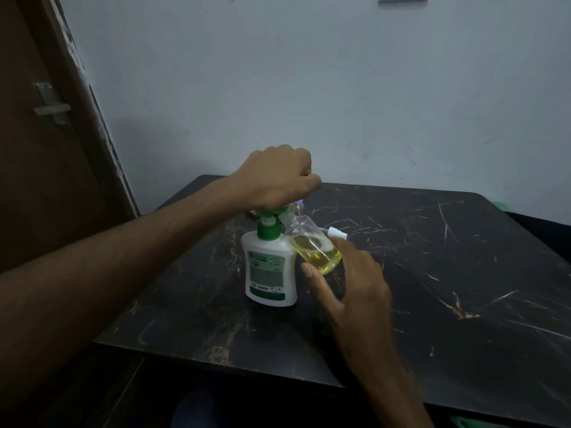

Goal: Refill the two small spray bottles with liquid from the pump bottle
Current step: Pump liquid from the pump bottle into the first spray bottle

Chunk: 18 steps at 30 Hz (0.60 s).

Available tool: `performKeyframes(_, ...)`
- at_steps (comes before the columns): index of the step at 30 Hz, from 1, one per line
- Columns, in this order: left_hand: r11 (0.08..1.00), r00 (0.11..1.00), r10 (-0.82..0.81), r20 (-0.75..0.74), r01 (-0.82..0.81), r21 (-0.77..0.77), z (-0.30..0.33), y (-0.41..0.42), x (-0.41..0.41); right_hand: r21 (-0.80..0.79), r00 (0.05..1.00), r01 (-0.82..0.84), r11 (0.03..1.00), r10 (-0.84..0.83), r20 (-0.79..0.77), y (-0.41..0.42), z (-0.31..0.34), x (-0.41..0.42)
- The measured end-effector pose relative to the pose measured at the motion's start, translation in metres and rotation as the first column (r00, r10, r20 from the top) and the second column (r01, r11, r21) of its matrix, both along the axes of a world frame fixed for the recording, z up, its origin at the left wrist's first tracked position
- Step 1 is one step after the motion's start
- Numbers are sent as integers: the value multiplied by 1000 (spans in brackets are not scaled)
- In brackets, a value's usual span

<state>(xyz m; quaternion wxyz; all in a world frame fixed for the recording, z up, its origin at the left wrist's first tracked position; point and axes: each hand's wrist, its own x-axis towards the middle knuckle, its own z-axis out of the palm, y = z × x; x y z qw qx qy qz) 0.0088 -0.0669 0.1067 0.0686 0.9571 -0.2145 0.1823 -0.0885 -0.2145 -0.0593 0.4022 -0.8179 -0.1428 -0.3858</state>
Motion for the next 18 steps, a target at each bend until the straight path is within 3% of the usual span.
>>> performKeyframes(18, 1000, 999, -28, -41, 27, -6, -6, 0, 4, 6, 1000, -11, 1000, 11, -27, -1, 1, -2)
